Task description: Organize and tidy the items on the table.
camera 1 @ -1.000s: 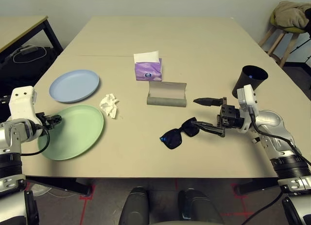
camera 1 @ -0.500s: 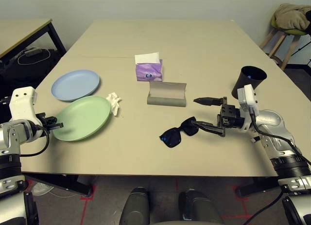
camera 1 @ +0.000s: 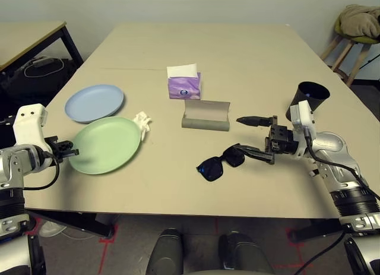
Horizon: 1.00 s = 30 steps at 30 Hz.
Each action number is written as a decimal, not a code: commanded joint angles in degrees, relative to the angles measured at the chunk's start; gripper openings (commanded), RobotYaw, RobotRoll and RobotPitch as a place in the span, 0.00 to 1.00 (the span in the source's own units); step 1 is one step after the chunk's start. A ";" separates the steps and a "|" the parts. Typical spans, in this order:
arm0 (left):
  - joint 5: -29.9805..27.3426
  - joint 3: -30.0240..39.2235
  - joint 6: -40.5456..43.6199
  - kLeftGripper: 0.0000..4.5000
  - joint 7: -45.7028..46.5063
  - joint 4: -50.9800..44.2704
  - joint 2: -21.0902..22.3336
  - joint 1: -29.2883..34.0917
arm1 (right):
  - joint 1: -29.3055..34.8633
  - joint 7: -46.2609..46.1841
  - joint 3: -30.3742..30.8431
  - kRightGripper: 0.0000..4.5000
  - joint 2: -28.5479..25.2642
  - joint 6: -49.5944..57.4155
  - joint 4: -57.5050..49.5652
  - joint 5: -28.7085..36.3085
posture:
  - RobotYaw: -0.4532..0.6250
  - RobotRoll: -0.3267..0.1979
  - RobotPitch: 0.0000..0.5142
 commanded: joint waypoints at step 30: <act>-4.62 16.66 18.29 0.00 8.54 -9.54 -6.15 -9.35 | -1.00 -0.54 0.84 1.00 0.80 0.44 0.08 -0.19 | 0.64 0.62 0.10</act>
